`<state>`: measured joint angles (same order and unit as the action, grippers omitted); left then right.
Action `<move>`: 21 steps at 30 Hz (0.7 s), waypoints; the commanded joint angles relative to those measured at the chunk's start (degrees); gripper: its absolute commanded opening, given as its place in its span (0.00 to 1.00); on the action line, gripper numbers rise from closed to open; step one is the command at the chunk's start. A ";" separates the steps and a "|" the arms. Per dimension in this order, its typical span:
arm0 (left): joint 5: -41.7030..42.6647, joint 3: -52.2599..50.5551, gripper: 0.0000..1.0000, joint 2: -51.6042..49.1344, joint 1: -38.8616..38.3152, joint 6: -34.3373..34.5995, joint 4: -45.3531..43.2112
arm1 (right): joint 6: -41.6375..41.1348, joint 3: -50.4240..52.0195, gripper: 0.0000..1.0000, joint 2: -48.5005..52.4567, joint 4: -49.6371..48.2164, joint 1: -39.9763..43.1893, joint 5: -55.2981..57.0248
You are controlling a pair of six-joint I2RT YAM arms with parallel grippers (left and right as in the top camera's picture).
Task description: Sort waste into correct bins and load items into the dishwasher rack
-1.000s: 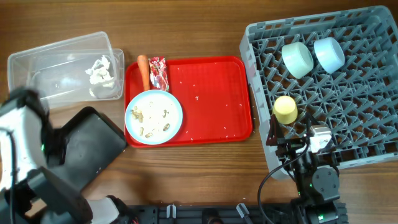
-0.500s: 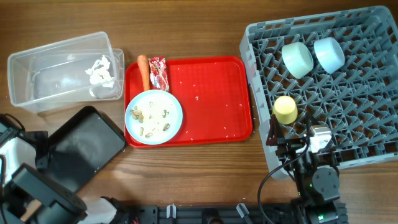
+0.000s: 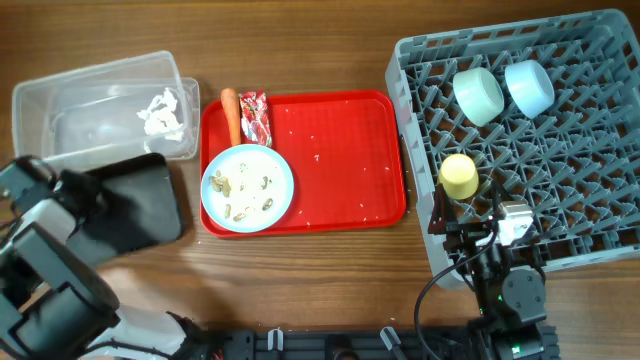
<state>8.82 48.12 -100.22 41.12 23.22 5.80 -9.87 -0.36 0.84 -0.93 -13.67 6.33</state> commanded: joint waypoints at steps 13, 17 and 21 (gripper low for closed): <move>10.88 13.18 0.72 13.75 -9.99 -6.08 23.98 | -0.79 0.07 1.00 -0.57 -0.22 0.24 0.04; 11.72 18.45 0.74 22.08 -19.17 -6.10 34.49 | -0.76 0.07 1.00 -0.57 -0.20 0.24 0.04; 4.42 18.62 0.70 23.61 -33.99 -6.05 33.94 | -0.79 0.07 1.00 -0.57 -0.22 0.24 0.04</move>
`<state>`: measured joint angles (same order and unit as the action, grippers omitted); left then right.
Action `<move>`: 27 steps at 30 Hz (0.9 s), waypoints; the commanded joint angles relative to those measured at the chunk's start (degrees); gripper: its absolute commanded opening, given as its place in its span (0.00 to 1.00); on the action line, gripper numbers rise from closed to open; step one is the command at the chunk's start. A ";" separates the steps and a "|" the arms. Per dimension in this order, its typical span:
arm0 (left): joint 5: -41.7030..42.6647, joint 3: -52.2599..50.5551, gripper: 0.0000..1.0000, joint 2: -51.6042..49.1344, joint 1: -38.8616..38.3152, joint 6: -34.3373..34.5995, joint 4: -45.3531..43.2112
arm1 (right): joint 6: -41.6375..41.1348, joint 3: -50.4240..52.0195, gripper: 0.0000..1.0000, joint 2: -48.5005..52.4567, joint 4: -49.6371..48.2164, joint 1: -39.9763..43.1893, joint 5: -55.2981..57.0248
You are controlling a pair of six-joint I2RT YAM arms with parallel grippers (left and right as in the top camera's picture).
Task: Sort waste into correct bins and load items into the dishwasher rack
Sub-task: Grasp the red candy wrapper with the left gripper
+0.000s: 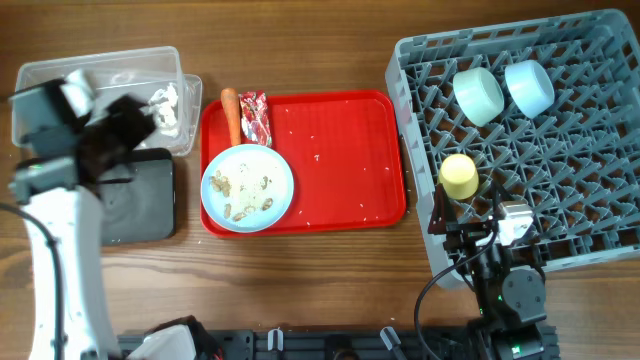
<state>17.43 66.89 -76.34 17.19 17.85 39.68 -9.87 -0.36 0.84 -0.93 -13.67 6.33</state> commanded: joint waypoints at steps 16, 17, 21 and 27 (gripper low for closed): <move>-22.84 20.02 0.73 -44.06 -31.98 6.54 -5.64 | -0.81 0.07 1.00 -0.57 -0.22 0.24 0.04; -23.78 20.02 0.73 -44.76 -31.98 7.06 -5.66 | -0.79 0.07 1.00 -0.57 -0.22 0.24 0.04; -23.98 20.02 0.70 -46.34 -31.98 7.06 -6.32 | -0.79 0.07 1.00 -0.57 -0.22 0.24 0.04; -18.25 20.24 0.08 -46.31 -32.46 7.02 -6.27 | -0.79 0.07 1.00 -0.57 -0.22 0.24 0.04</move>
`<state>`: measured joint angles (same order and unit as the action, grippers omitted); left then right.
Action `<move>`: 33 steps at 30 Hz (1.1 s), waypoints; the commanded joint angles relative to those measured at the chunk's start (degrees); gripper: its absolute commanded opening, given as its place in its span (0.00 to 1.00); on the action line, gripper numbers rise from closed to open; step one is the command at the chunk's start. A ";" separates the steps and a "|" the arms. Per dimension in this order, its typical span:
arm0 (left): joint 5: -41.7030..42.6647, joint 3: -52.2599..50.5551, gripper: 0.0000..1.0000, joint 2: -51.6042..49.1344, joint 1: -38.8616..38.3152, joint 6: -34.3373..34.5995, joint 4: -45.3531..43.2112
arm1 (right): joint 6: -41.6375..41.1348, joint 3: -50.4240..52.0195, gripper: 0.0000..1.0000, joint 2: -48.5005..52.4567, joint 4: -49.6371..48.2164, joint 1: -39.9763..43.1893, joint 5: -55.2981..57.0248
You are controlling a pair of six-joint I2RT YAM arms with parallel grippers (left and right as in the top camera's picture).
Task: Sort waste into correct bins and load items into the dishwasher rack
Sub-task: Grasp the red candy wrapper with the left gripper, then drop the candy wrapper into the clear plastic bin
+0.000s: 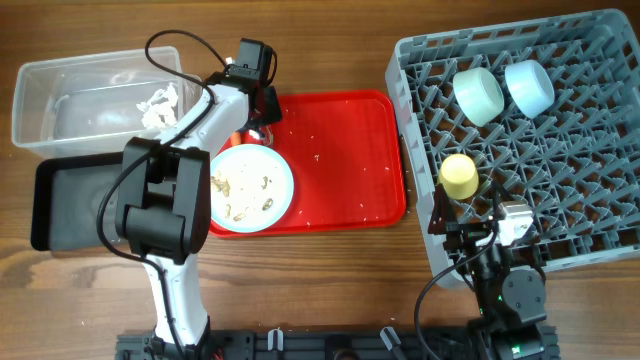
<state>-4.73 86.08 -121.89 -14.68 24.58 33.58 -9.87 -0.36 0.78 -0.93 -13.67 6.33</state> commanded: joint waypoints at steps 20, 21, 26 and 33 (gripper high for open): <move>-3.72 6.29 0.10 16.22 24.41 11.89 13.46 | -0.79 0.07 1.00 -0.50 -0.22 0.24 0.04; -2.64 6.29 0.29 14.36 25.11 11.87 12.07 | -0.79 0.07 1.00 -0.50 -0.22 0.24 0.04; 5.14 8.44 0.62 14.14 23.87 6.64 12.20 | -0.79 0.07 1.00 -0.50 -0.22 0.24 0.04; 0.79 10.93 0.62 16.06 7.91 -6.67 17.05 | -0.81 0.07 1.00 -0.50 -0.22 0.24 0.04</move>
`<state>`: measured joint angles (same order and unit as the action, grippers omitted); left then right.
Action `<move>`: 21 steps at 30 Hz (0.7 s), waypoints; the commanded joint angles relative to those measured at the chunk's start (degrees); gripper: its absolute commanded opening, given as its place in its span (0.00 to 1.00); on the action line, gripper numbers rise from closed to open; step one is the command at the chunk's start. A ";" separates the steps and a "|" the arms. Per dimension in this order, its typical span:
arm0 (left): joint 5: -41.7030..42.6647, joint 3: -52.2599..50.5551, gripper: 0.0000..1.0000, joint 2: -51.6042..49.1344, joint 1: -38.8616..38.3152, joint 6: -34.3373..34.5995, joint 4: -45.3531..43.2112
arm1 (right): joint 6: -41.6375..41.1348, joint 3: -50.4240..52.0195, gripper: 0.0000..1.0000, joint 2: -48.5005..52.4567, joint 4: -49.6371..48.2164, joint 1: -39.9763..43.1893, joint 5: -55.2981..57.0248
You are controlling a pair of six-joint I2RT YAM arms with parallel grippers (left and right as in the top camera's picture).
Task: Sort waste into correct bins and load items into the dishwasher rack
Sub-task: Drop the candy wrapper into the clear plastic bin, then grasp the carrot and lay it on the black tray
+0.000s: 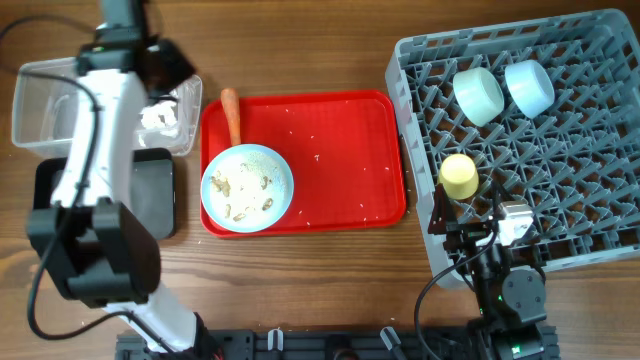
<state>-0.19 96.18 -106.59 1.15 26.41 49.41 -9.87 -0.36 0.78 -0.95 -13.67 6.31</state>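
My left gripper (165,66) hangs over the right end of the clear plastic bin (50,105); its fingers are a dark shape and whatever they hold is hidden. No red wrapper shows anywhere. On the red tray (340,150) lie an orange carrot (231,113) and a light blue plate (247,187) with food scraps. My right gripper (467,212) rests at the near edge of the grey dishwasher rack (560,160), fingers apart, below a yellow cup (460,177).
A black bin (150,205) stands in front of the clear bin, partly covered by my left arm. Crumpled white paper (160,115) lies in the clear bin. A green cup (478,95) and a blue cup (528,88) sit in the rack's far part.
My left gripper has moved from the red wrapper at the tray's far left corner to above the clear bin. The wrapper is gone from the tray. The right arm has not moved.
My left arm was low at the near left over the black bin, then raised near the clear bin. After that its gripper was down on the red wrapper beside the carrot. Now the gripper is over the clear bin and the wrapper has left the tray.
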 commanded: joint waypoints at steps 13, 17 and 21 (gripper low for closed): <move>-12.20 -0.72 0.66 -18.75 -10.82 -2.60 -5.70 | -0.79 0.07 1.00 -0.50 -0.20 0.24 0.07; -11.43 -0.72 0.49 -19.10 -10.78 -2.62 -6.23 | -0.79 0.07 1.00 -0.50 -0.20 0.24 0.07; -11.43 0.87 0.22 -18.10 -10.10 -2.62 -6.10 | -0.79 0.07 1.00 -0.50 -0.20 0.24 0.07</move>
<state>-11.90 95.48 -125.60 -9.67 23.11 43.22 -9.87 -0.36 0.78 -0.93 -13.67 6.31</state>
